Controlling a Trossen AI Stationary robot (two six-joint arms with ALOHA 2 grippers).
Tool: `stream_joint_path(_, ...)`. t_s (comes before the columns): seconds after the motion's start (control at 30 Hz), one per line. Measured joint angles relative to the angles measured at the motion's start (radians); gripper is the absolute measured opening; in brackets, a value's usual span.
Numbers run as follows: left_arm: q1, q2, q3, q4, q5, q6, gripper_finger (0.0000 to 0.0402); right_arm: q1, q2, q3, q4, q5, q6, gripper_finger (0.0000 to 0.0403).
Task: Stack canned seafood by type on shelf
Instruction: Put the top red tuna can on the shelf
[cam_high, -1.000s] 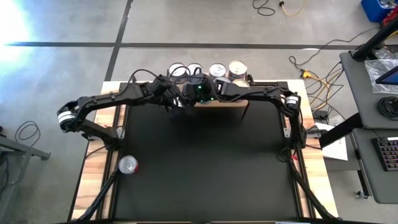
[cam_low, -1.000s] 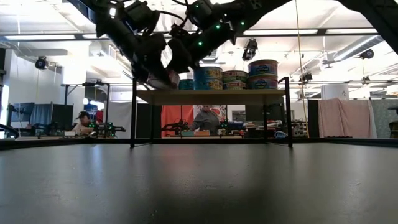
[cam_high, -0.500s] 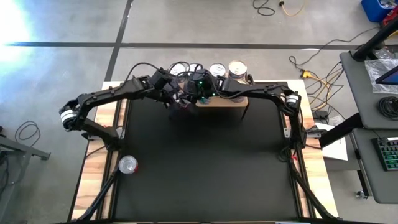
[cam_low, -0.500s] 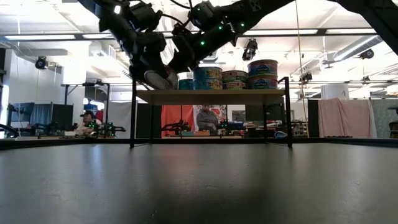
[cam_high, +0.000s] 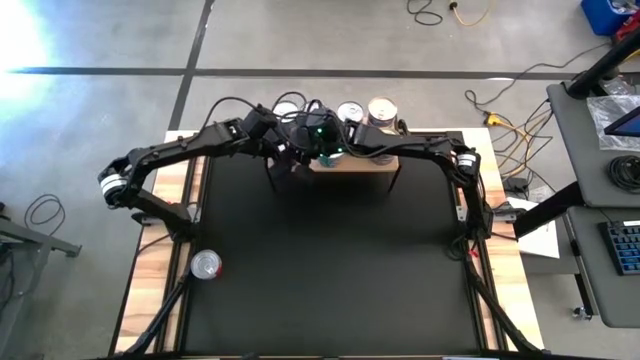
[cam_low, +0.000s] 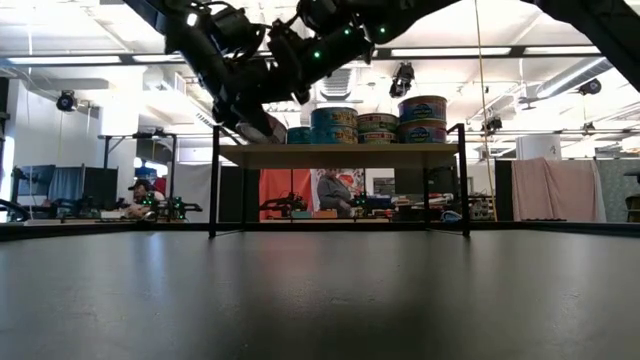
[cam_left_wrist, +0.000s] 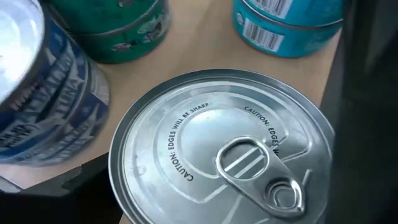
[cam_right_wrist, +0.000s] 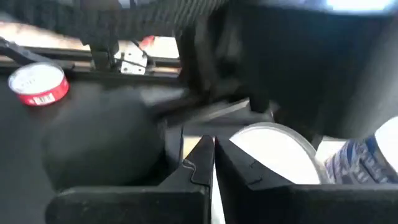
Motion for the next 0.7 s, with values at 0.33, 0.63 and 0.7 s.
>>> stream_joint_path(0.33, -0.011, -0.002, 0.025, -0.018, 0.08, -0.073, 0.04, 0.0, -0.006, -0.056, -0.036, 0.05, -0.041, 0.0009)
stream_joint_path(0.63, -0.035, 0.013, 0.031, -0.06, -0.002, -0.105, 0.04, -0.001, -0.002, -0.059, -0.034, 0.065, -0.05, 0.0009)
stream_joint_path(0.7, -0.046, 0.013, 0.031, -0.059, -0.068, -0.069, 0.04, -0.001, -0.001, -0.06, -0.032, 0.069, -0.054, 0.0009)
